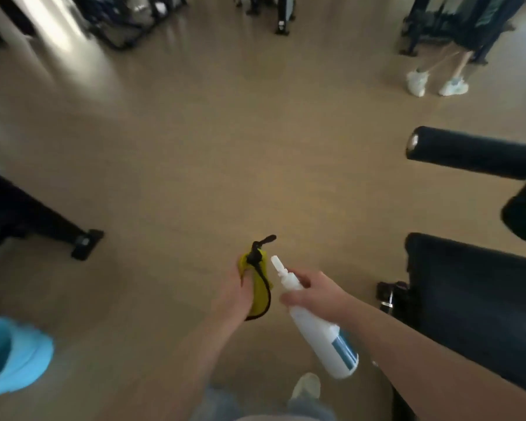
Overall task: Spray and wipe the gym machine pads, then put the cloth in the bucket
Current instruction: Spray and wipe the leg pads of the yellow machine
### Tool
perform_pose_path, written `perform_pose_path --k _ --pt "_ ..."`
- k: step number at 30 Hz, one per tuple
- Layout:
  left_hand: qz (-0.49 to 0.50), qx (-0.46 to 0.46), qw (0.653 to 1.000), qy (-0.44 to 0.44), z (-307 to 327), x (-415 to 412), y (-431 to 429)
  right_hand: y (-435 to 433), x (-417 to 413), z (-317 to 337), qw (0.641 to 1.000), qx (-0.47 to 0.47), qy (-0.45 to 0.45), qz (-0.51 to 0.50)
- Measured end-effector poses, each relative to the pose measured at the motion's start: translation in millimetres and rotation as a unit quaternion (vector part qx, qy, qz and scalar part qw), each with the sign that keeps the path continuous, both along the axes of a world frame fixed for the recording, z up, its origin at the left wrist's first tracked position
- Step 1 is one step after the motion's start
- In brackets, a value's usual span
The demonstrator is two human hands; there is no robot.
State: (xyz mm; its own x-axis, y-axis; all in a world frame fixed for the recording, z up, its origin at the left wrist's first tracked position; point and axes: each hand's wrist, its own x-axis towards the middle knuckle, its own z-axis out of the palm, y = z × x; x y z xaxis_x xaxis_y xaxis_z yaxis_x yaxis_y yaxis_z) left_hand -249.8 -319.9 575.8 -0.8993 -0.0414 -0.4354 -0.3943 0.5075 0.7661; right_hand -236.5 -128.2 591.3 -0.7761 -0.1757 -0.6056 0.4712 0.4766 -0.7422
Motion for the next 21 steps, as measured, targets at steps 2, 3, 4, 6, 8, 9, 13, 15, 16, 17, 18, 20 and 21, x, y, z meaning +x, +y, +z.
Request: perform_pose_path --k 2,3,4,6,8,9,13,15,16,17,18,20,21 --pt "0.059 0.006 0.998 0.004 1 2 -52 -51 -18 9 0.999 0.003 0.014 0.043" --pt "0.089 0.006 0.996 0.002 1 4 -80 -79 -26 10 0.998 0.004 0.018 0.059" --pt "0.113 0.002 0.994 -0.006 0 5 -108 -107 -33 12 0.997 0.006 0.027 0.078" --pt "0.170 0.012 0.985 -0.020 -7 7 -168 -168 -46 18 0.991 0.015 0.053 0.119" --pt "0.226 0.034 0.973 -0.019 -9 10 -228 -231 -57 23 0.986 0.009 0.049 0.161" --pt "0.256 0.042 0.966 -0.008 -3 12 -255 -263 -61 27 0.982 0.004 0.043 0.182" --pt "0.354 0.103 0.930 -0.004 8 23 -363 -390 -71 28 0.963 0.009 0.085 0.255" --pt "0.394 0.134 0.909 -0.010 6 31 -413 -448 -73 24 0.954 0.005 0.093 0.285" --pt "0.417 0.135 0.899 -0.009 8 35 -437 -476 -73 19 0.952 -0.008 0.081 0.296" --pt "0.442 0.135 0.887 -0.003 7 40 -461 -504 -73 15 0.950 -0.014 0.072 0.304" --pt "0.465 0.133 0.875 0.000 8 45 -484 -531 -72 14 0.947 -0.020 0.067 0.314" --pt "0.508 0.134 0.851 -0.002 8 55 -527 -579 -70 10 0.938 -0.028 0.075 0.336" --pt "0.524 0.134 0.841 -0.001 5 62 -548 -605 -68 10 0.933 -0.034 0.077 0.350"
